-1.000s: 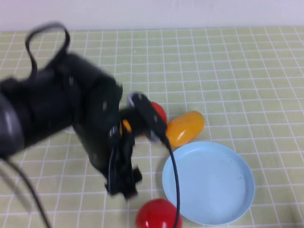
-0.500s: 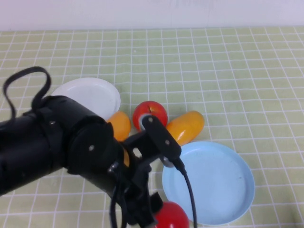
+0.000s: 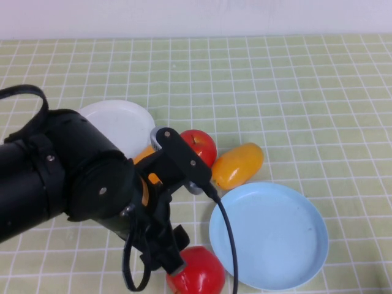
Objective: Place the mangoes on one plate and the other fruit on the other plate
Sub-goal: Put one type of fruit in the left plate
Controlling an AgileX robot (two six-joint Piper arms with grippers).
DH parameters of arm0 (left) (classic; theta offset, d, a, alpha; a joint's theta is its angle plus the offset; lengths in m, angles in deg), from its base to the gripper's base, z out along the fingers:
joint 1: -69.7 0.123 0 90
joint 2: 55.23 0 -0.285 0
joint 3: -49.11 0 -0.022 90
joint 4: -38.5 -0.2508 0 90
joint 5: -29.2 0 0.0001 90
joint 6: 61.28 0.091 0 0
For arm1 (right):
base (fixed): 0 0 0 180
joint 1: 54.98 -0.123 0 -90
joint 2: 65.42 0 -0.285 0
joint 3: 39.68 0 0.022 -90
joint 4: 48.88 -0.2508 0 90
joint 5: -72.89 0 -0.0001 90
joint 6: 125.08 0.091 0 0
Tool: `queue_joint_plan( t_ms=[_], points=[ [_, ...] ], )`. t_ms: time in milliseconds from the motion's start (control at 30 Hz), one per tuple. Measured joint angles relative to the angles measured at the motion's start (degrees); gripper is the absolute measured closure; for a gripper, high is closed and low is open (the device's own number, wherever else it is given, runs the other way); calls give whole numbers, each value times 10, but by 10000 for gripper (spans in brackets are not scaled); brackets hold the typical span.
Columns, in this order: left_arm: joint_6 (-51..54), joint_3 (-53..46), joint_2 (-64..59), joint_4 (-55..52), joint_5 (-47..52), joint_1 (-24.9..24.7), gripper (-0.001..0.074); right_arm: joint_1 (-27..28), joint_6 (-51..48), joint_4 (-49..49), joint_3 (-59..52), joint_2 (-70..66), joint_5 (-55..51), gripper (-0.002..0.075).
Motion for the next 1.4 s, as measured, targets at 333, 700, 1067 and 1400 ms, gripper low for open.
queue_joint_plan(
  t_ms=[333,700,1067,1400],
  points=[
    [0,2,5,13,-31,0,249,0,0,0,0,0,0,743],
    [69,2,15,75,-50,-18,207,0,0,0,0,0,0,743],
    [92,2,8,98,-66,-59,104,0,0,0,0,0,0,743],
    [9,2,-42,67,-66,-95,102,0,0,0,0,0,0,743]
  ],
)
